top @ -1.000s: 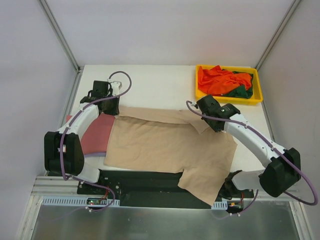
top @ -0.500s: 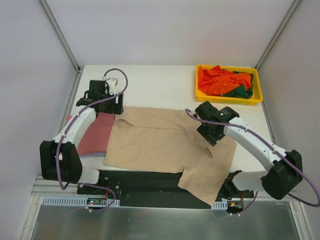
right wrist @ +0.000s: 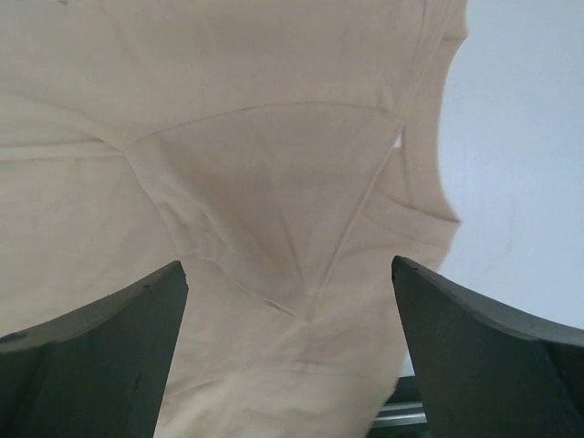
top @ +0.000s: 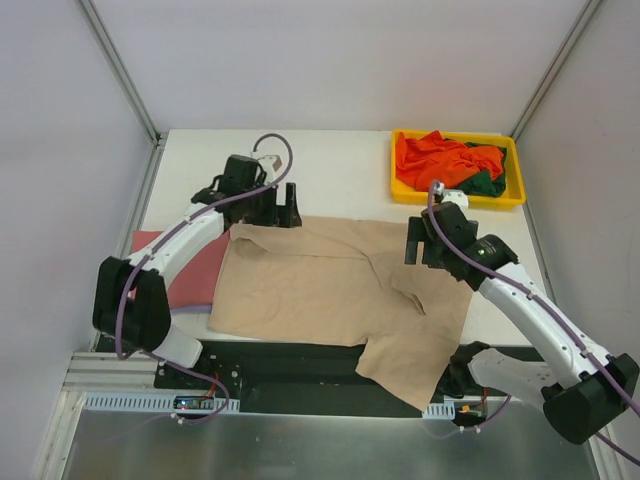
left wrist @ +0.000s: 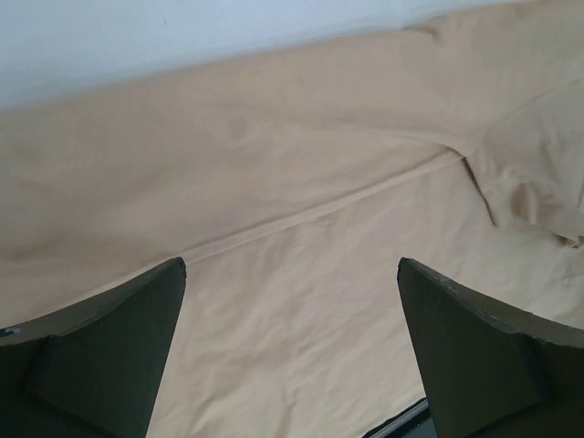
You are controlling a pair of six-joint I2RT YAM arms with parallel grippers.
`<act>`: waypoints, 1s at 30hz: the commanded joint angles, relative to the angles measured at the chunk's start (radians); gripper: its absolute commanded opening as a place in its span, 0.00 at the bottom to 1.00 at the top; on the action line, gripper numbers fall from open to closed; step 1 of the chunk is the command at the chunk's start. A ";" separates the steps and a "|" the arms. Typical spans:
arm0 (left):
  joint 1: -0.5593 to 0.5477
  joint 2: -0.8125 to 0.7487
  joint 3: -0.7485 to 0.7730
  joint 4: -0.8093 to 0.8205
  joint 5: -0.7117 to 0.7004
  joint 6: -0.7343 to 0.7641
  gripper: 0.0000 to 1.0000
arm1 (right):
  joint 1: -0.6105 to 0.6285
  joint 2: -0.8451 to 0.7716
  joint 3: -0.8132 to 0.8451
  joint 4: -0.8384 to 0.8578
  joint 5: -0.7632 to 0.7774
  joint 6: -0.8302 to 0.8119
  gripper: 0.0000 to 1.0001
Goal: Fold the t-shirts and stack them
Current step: Fold the flattened tshirt in 1/3 of the way
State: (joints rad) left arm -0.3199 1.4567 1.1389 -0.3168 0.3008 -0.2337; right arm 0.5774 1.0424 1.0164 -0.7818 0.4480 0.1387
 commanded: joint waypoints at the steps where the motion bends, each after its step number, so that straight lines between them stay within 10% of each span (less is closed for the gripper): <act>1: -0.022 0.123 0.019 -0.011 -0.090 -0.099 0.99 | -0.115 0.034 -0.087 0.119 -0.205 0.216 0.96; 30: -0.016 0.136 -0.028 -0.116 -0.181 -0.058 0.99 | -0.490 0.577 -0.041 0.182 -0.302 0.131 0.89</act>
State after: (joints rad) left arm -0.3389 1.6772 1.0641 -0.4072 0.0792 -0.3031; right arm 0.1284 1.5787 0.9222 -0.5896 0.1223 0.2939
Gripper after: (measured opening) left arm 0.990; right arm 0.891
